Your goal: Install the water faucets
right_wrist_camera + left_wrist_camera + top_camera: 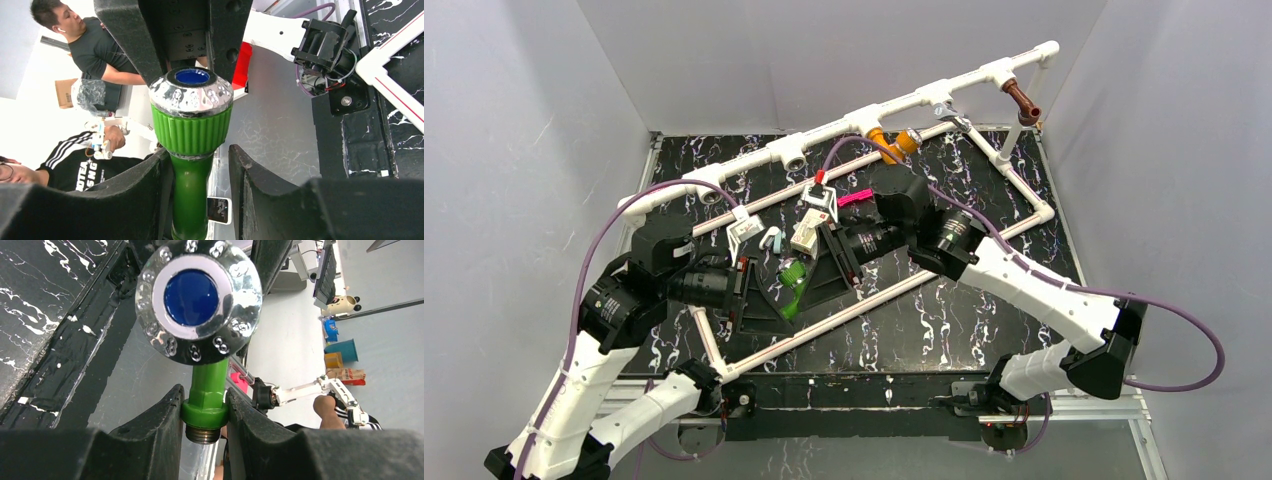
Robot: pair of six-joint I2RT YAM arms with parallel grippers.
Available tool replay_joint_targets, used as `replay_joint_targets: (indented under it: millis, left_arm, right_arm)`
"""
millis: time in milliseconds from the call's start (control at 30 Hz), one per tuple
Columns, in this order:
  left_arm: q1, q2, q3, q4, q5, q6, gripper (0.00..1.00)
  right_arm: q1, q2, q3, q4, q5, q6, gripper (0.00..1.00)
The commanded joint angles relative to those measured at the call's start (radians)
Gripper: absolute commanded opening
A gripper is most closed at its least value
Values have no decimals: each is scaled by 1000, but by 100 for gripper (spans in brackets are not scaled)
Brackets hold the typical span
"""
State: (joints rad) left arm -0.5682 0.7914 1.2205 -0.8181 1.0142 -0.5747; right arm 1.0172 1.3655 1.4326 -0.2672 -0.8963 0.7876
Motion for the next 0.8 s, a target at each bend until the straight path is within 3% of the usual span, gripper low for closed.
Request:
replay_joint_targets:
  millis: [0, 300, 567, 633, 700, 767]
  left_arm:
    - [-3, 4, 27, -16, 6, 15, 0]
    - [-3, -1, 23, -30, 0, 23, 0]
    - [-3, -7, 18, -31, -4, 29, 0]
    - [-3, -11, 14, -31, -6, 29, 0]
    - [-3, -13, 10, -33, -6, 29, 0]
    - [-4, -16, 7, -34, -8, 30, 0]
  right_arm:
    - [10, -46, -26, 87, 5, 41, 50]
    - [23, -41, -49, 189, 37, 122, 43]
    - [33, -27, -46, 175, 48, 118, 38]
    - [37, -25, -47, 174, 49, 117, 23]
    - [41, -22, -50, 172, 49, 116, 1]
    - [43, -28, -60, 174, 51, 107, 1]
